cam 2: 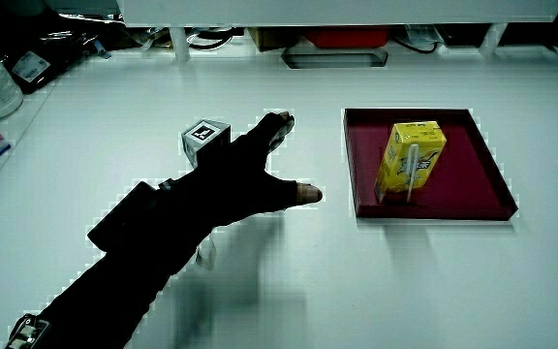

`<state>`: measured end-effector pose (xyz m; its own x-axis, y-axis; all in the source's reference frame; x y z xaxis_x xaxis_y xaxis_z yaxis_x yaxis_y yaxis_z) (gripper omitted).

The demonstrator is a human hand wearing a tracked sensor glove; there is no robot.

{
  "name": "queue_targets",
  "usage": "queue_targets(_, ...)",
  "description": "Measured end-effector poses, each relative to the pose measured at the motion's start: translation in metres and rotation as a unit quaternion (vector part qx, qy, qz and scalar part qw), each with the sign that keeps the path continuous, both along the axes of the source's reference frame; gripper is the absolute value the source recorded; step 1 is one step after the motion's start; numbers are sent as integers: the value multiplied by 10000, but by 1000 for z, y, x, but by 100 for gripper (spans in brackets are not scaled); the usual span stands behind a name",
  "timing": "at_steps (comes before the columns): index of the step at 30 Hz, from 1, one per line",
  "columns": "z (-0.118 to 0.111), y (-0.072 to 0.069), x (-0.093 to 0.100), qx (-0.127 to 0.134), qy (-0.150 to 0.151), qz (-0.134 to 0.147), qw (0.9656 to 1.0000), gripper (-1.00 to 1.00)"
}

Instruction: Pick ice redtea

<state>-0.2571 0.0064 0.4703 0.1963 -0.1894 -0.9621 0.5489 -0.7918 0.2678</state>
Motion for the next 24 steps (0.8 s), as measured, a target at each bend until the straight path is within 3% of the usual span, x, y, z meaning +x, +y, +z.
queue_targets(5, 12, -5, 6, -54, -89, -43, 9999, 0)
queue_targets(12, 19, -16, 28, -138, -195, 117, 9996, 0)
queue_targets(13, 23, -17, 29, -185, -341, 112, 9992, 0)
queue_targets(17, 13, -22, 50, -331, 11, 112, 9994, 0)
queue_targets(21, 20, -27, 63, -374, -6, 209, 9991, 0)
queue_targets(22, 22, -28, 65, -485, -166, 140, 9986, 0)
queue_targets(24, 22, -32, 75, -408, 13, 216, 9989, 0)
